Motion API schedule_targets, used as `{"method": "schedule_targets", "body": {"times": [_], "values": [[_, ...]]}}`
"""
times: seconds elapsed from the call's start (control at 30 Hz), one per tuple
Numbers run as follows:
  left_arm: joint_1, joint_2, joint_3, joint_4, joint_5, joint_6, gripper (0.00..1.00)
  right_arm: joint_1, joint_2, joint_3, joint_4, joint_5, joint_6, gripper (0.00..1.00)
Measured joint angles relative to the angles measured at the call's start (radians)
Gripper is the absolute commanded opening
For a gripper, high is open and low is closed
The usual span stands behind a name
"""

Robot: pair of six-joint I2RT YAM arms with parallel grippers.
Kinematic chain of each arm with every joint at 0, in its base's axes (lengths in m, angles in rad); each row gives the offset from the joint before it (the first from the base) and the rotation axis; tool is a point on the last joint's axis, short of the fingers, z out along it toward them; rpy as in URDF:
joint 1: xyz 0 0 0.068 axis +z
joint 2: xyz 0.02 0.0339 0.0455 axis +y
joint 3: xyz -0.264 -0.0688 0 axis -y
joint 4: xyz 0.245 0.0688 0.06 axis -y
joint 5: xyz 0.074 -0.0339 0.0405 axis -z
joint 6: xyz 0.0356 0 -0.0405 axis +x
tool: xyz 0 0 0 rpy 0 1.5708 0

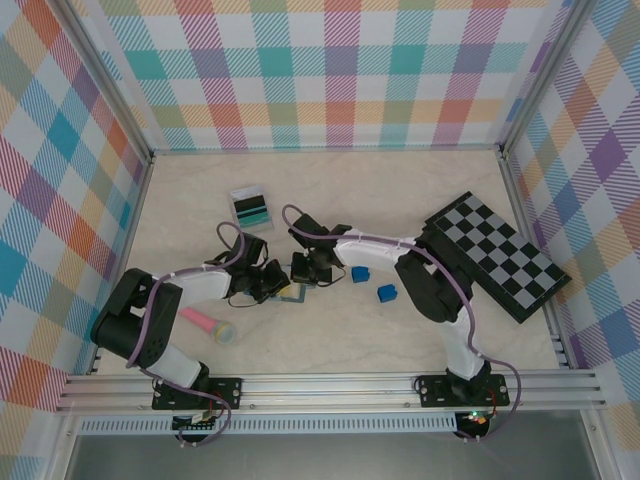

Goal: Take the credit cards out of the card holder

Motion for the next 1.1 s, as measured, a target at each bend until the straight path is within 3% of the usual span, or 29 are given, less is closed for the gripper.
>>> {"method": "schedule_targets", "body": {"times": [0.1, 0.23, 0.37, 0.47, 0.67, 0.9, 1.1], "values": [[0.0, -0.04, 0.012, -0.068, -0.001, -0.004, 0.11, 0.0, 0.009, 0.009, -0.006, -0.003, -0.002, 0.05], [0.02, -0.107, 0.06, -0.166, -0.003, 0.006, 0.39, 0.0, 0.022, 0.029, -0.024, -0.003, -0.012, 0.05], [0.091, -0.175, 0.083, -0.265, -0.018, 0.037, 0.58, 0.0, 0.027, 0.042, -0.039, 0.0, -0.038, 0.06], [0.149, -0.191, 0.1, -0.339, -0.027, 0.077, 0.66, -0.003, 0.031, 0.046, -0.043, 0.002, -0.054, 0.06], [0.211, -0.182, 0.12, -0.435, -0.033, 0.138, 0.7, -0.005, 0.031, 0.046, -0.042, 0.0, -0.064, 0.06], [0.217, -0.122, 0.125, -0.436, 0.003, 0.161, 0.68, -0.005, 0.033, 0.046, -0.042, -0.005, -0.068, 0.06], [0.217, -0.115, 0.126, -0.434, 0.028, 0.164, 0.6, -0.006, 0.035, 0.046, -0.041, -0.015, -0.069, 0.06]]}}
